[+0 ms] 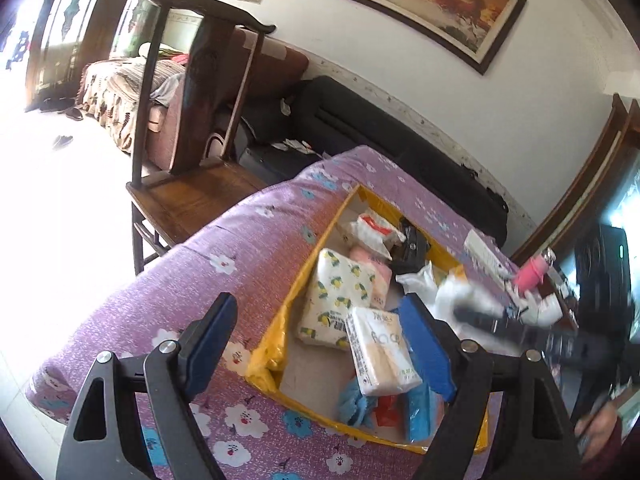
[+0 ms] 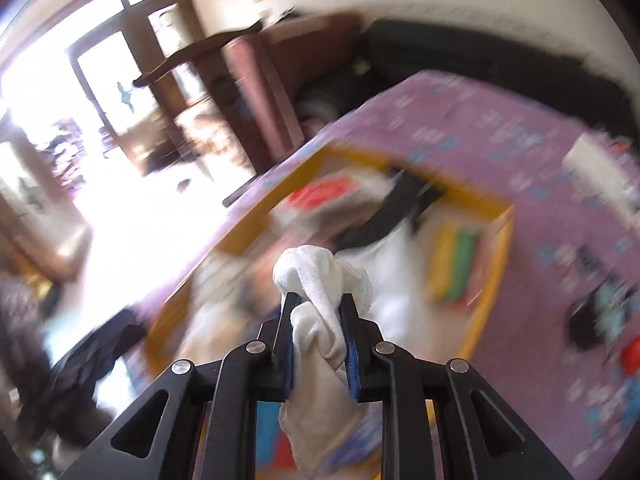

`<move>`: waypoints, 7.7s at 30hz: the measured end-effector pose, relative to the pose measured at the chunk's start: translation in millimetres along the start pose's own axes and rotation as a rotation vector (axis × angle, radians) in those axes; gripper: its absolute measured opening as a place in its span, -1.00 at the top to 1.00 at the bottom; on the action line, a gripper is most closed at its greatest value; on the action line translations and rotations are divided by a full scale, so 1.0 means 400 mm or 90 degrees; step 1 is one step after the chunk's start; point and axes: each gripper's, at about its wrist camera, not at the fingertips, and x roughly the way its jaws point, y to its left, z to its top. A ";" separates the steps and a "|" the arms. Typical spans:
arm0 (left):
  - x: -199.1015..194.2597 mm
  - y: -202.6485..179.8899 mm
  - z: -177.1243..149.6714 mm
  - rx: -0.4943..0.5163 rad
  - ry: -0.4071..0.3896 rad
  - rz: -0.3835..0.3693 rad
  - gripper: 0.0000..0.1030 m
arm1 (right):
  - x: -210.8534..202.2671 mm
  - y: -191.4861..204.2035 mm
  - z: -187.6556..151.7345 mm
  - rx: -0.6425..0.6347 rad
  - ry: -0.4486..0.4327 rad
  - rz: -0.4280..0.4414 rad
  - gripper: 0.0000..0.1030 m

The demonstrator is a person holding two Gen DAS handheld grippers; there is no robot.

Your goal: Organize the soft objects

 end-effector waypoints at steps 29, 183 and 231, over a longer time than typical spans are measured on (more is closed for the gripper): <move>-0.069 -0.118 -0.014 0.087 -0.036 0.063 -0.78 | -0.155 -0.012 -0.158 0.000 -0.077 -0.021 -0.46; 0.044 -0.836 -0.480 0.485 0.216 -0.182 0.27 | -0.612 -0.524 -0.548 0.239 -0.144 -0.272 0.32; 0.215 -0.262 0.079 0.267 0.153 0.032 0.26 | -0.099 -0.132 -0.053 0.021 -0.043 -0.101 0.31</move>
